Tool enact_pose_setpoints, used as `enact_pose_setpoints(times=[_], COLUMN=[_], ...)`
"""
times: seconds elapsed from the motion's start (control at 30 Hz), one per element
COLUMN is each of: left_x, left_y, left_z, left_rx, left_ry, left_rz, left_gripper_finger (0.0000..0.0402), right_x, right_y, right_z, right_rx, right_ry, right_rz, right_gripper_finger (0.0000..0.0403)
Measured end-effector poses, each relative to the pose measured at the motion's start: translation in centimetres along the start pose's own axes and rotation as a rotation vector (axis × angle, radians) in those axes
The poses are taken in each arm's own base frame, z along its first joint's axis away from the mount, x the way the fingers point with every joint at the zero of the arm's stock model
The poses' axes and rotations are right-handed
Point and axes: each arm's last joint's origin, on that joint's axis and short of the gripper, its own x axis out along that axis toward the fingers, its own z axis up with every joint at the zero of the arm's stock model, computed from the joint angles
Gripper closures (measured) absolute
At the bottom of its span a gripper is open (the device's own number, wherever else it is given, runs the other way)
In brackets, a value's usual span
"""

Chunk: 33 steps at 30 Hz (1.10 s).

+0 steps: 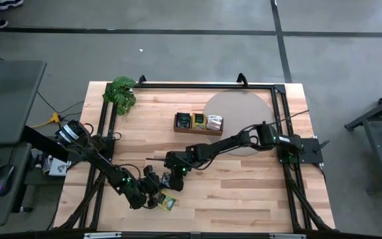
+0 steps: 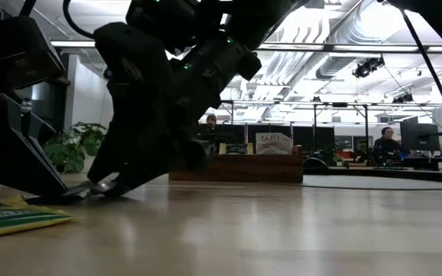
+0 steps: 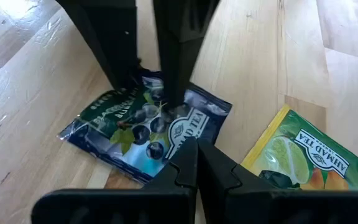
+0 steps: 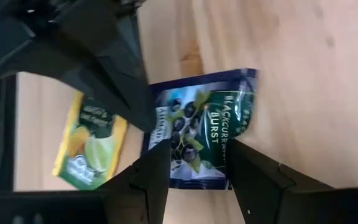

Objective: Pick & Place Tea
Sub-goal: Put the violet tea bag into the left section of the wooden organizer

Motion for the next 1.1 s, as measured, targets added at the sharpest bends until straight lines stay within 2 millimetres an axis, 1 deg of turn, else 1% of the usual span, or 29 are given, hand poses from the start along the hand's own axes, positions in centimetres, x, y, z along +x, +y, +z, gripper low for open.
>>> enact_pose_setpoints(times=[0.1, 0.2, 0.37, 0.53, 0.77, 0.9, 1.1], left_x=[0.0, 0.0, 0.0, 0.0, 0.0, 0.0, -0.5], left_y=[0.0, 0.0, 0.0, 0.0, 0.0, 0.0, 0.1], left_z=[0.0, 0.0, 0.0, 0.0, 0.0, 0.0, 0.7], left_rx=[0.0, 0.0, 0.0, 0.0, 0.0, 0.018, 0.053], left_ry=[0.0, 0.0, 0.0, -0.003, -0.005, -0.006, -0.052], left_rz=[0.0, 0.0, 0.0, 0.002, 0.004, 0.003, 0.018], left_gripper_finger=[0.0401, 0.0401, 0.0401, 0.0401, 0.0401, 0.0401, 0.0401], right_x=[0.1, 0.1, 0.0, 0.0, -0.2, -0.5, -1.9], right_y=[0.1, 0.1, -0.2, -0.6, -1.4, -1.4, -1.1], right_z=[0.0, 0.0, 0.2, 0.4, 0.7, 0.7, 0.9], right_rx=[-0.003, -0.004, 0.0, -0.013, -0.052, -0.079, -0.125], right_ry=[0.006, 0.002, -0.002, -0.004, -0.004, -0.005, -0.021], right_rz=[0.038, 0.03, 0.025, 0.022, 0.02, -0.015, -0.113], right_gripper_finger=[0.0251, 0.0254, 0.0275, 0.0317, 0.0392, 0.0392, 0.0398])
